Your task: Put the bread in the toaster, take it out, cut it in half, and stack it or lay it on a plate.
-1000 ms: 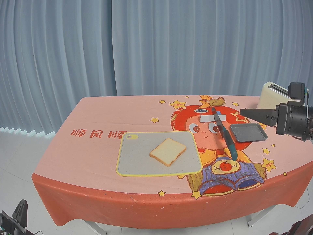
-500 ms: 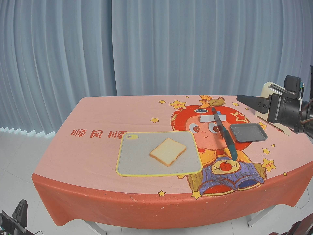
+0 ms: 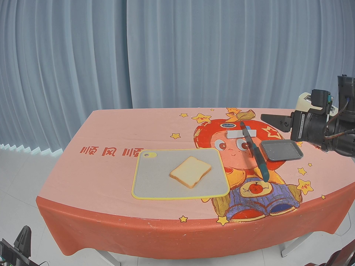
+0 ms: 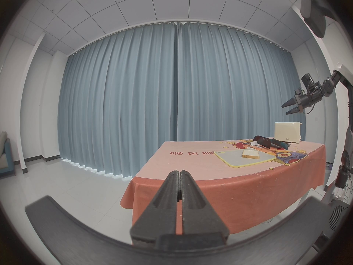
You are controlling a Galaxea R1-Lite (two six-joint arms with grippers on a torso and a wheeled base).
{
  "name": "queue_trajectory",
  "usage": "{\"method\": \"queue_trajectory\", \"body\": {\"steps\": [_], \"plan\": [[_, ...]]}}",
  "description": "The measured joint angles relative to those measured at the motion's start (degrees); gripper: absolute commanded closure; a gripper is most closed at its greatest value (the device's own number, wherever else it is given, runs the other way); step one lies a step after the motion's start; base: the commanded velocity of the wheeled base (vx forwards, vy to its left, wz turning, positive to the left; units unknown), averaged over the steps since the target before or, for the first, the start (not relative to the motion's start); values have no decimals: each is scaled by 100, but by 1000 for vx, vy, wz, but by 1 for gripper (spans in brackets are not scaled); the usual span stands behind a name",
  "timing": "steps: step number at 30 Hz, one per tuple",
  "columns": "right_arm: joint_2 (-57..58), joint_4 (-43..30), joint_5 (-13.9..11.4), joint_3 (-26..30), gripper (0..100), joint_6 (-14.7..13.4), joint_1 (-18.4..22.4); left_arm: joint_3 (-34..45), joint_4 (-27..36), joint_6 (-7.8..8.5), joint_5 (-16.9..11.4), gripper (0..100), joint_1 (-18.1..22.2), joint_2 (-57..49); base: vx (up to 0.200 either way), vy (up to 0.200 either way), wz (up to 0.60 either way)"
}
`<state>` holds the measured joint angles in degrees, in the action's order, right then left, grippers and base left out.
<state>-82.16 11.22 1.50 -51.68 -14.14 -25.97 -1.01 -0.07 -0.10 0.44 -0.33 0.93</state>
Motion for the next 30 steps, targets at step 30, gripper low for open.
{"method": "queue_trajectory", "body": {"steps": [30], "plan": [[-452, 66, 1048, 162, 0, 77, -302, 0, 0, -1, 2, 100, -2, 0, 0, 0, 0]]}}
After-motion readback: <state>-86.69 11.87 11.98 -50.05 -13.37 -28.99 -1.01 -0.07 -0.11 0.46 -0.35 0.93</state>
